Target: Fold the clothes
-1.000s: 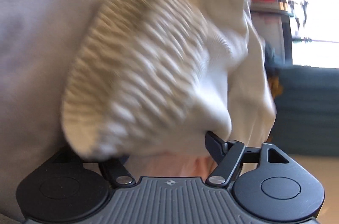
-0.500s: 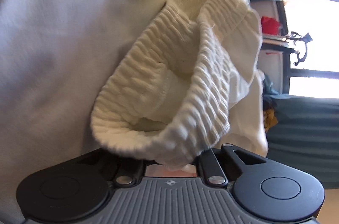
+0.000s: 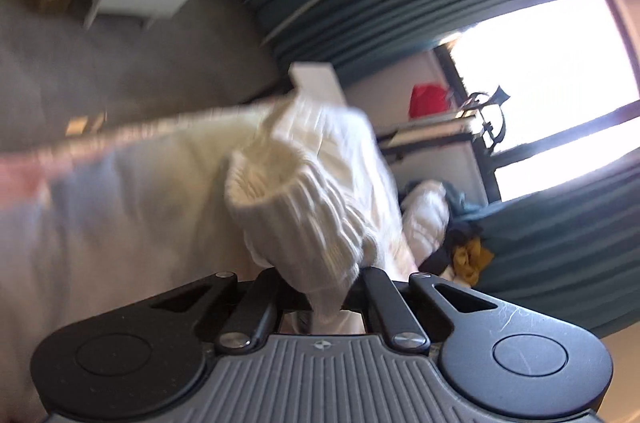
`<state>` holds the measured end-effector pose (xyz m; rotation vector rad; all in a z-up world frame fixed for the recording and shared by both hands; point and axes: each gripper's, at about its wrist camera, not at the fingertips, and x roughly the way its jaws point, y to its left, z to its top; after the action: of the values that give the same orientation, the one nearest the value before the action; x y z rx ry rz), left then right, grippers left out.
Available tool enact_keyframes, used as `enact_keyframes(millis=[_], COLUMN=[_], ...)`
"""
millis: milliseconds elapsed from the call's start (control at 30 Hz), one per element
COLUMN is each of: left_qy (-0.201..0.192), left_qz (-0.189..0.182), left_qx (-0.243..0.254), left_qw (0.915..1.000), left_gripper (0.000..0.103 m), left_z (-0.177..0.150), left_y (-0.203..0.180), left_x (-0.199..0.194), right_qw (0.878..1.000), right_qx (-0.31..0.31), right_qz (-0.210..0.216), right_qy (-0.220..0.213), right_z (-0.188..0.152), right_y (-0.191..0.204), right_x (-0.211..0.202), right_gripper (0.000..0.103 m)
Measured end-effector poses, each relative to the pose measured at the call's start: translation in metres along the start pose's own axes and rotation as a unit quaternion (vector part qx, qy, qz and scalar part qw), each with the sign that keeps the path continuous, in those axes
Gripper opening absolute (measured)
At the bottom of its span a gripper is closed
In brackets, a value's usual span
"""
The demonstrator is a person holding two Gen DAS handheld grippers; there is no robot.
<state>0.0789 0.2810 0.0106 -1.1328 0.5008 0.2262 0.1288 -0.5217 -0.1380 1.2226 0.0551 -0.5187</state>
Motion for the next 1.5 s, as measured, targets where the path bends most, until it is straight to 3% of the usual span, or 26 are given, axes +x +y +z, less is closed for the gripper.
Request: enact_keyframes(millis=[100,200,333,433,500,567,600,667,733,833,900,1000,1100,1200,1300,1400,1500], left_qy=[-0.005,0.014,0.056,0.09,0.105,0.108,0.109,0.098,0.07,0.047,0.032,0.015,0.007,-0.002,-0.001,-0.004,-0.014], left_qz=[-0.011,-0.002,0.033,0.072,0.083,0.07,0.062,0.063,0.081,0.088,0.098,0.116,0.128,0.133,0.147,0.146,0.144], left_qx=[-0.001,-0.006,-0.016,-0.021,-0.02,-0.009,-0.004,0.021,0.064,0.124,0.176,0.246,0.292,0.337,0.369,0.39,0.411], left_qw=[0.9999,0.9999,0.9978,0.9931,0.9908,0.9916,0.9921,0.993,0.9922,0.9873,0.979,0.9622,0.9479,0.932,0.9176,0.9091,0.9002], left_gripper=[0.002,0.002,0.002,0.002,0.003,0.004,0.006,0.027,0.034,0.041,0.048,0.061,0.078,0.082,0.083,0.083,0.084], left_z=[0.017,0.031,0.038,0.029,0.026,0.026,0.025,0.023,0.018,0.004,-0.014,-0.044,-0.069,-0.091,-0.106,-0.115,-0.124], left_y=[0.0,0.033,0.071,0.103,0.117,0.119,0.119,0.111,0.099,0.075,0.052,0.019,-0.005,-0.019,-0.024,-0.024,-0.032], left_x=[-0.05,-0.092,-0.125,-0.133,-0.134,-0.138,-0.142,-0.152,-0.162,-0.181,-0.19,-0.195,-0.204,-0.209,-0.207,-0.18,-0.142], right_qw=[0.998,0.994,0.99,0.97,0.959,0.955,0.955,0.956,0.955,0.952,0.951,0.955,0.962,0.97,0.967,0.955,0.934], right_qx=[-0.039,-0.05,0.022,0.081,0.099,0.102,0.095,0.088,0.078,0.035,-0.003,-0.07,-0.136,-0.197,-0.247,-0.285,-0.322], right_qz=[0.01,-0.009,-0.124,-0.229,-0.265,-0.279,-0.28,-0.28,-0.287,-0.299,-0.295,-0.258,-0.199,-0.122,-0.063,-0.014,0.02], right_qy=[-0.058,-0.096,-0.063,-0.02,0.01,0.022,0.021,0.01,-0.005,-0.054,-0.092,-0.127,-0.13,-0.078,0.0,0.085,0.154], right_z=[0.005,0.008,0.015,0.015,0.015,0.015,0.015,0.013,0.014,0.014,0.017,0.012,0.0,-0.02,-0.049,-0.081,-0.112], right_y=[0.013,0.014,-0.019,-0.056,-0.07,-0.074,-0.07,-0.064,-0.059,-0.046,-0.032,-0.007,0.02,0.043,0.063,0.077,0.09], right_x=[-0.016,-0.031,-0.038,-0.041,-0.035,-0.032,-0.031,-0.034,-0.037,-0.053,-0.058,-0.067,-0.075,-0.073,-0.064,-0.055,-0.051], right_gripper=[0.005,0.005,0.005,0.006,0.006,0.007,0.008,0.009,0.012,0.031,0.055,0.073,0.075,0.075,0.075,0.075,0.075])
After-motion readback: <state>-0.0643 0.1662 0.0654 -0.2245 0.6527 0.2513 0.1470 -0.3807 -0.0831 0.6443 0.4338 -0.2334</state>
